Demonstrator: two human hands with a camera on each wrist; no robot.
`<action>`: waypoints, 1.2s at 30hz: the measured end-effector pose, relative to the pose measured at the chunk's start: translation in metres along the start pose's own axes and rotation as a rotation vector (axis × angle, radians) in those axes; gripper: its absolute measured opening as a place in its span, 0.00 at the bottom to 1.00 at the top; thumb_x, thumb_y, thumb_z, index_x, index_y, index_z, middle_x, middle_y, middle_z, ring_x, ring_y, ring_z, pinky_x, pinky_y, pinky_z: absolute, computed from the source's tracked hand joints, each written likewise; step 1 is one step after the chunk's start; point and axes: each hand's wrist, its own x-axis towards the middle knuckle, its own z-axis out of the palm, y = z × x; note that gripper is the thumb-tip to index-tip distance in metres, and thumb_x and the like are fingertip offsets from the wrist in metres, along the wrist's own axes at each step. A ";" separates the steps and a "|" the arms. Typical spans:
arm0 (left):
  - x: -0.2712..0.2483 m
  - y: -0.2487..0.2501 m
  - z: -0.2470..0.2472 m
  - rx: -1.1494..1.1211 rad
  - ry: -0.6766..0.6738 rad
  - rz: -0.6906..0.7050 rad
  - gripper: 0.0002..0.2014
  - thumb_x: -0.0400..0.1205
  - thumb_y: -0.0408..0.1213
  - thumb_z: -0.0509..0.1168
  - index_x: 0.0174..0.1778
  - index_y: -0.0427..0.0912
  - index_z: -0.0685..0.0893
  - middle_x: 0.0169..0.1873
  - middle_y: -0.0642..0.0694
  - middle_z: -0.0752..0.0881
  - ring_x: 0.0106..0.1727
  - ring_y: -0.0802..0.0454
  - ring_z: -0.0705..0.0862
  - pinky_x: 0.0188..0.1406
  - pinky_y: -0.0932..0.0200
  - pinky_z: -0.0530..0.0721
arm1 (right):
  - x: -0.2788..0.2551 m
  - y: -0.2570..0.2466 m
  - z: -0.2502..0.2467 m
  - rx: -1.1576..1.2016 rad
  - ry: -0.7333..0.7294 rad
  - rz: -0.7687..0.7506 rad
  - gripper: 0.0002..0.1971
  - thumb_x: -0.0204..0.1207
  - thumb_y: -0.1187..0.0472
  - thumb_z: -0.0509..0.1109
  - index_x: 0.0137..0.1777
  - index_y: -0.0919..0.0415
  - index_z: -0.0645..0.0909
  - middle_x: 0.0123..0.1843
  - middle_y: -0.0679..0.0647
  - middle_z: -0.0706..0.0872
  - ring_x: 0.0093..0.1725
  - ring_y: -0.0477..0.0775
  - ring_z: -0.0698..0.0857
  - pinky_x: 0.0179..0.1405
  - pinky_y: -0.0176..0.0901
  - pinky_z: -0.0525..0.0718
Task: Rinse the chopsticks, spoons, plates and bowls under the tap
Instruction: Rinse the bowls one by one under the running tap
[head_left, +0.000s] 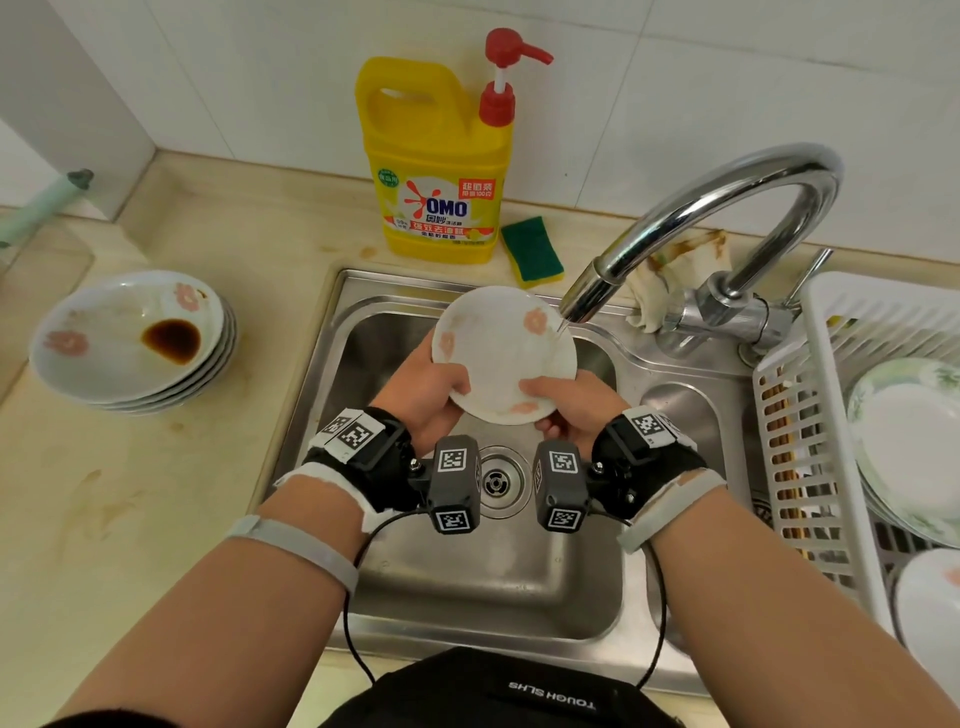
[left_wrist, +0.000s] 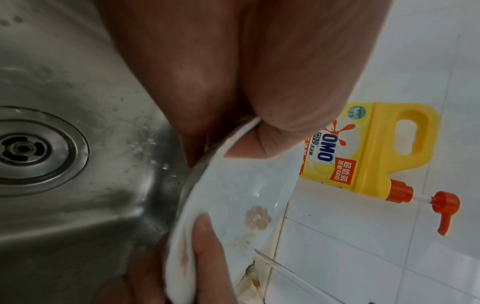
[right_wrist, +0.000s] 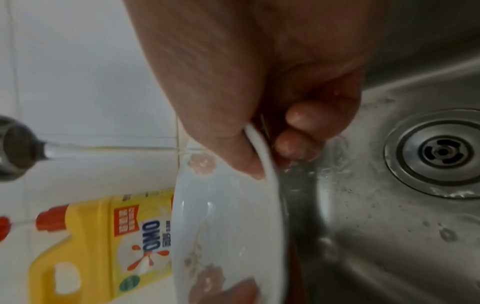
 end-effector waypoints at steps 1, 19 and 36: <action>0.000 0.000 0.000 -0.003 0.007 0.008 0.39 0.75 0.10 0.50 0.80 0.44 0.74 0.71 0.37 0.83 0.72 0.37 0.82 0.69 0.41 0.84 | 0.000 0.000 0.002 0.001 0.022 -0.022 0.07 0.82 0.66 0.72 0.57 0.68 0.83 0.30 0.57 0.80 0.21 0.48 0.74 0.16 0.35 0.72; 0.000 0.007 0.000 0.444 0.073 -0.066 0.20 0.84 0.22 0.62 0.72 0.38 0.77 0.63 0.36 0.86 0.59 0.38 0.89 0.54 0.38 0.92 | 0.002 -0.015 0.000 -0.086 0.135 -0.041 0.20 0.77 0.45 0.79 0.53 0.62 0.83 0.43 0.62 0.92 0.30 0.59 0.91 0.30 0.46 0.88; -0.002 -0.003 0.002 0.302 0.151 -0.112 0.18 0.84 0.23 0.66 0.70 0.30 0.78 0.62 0.32 0.86 0.59 0.36 0.89 0.44 0.50 0.94 | 0.001 -0.001 0.010 -0.092 0.122 -0.096 0.15 0.80 0.50 0.76 0.50 0.64 0.83 0.36 0.62 0.91 0.26 0.54 0.87 0.29 0.44 0.85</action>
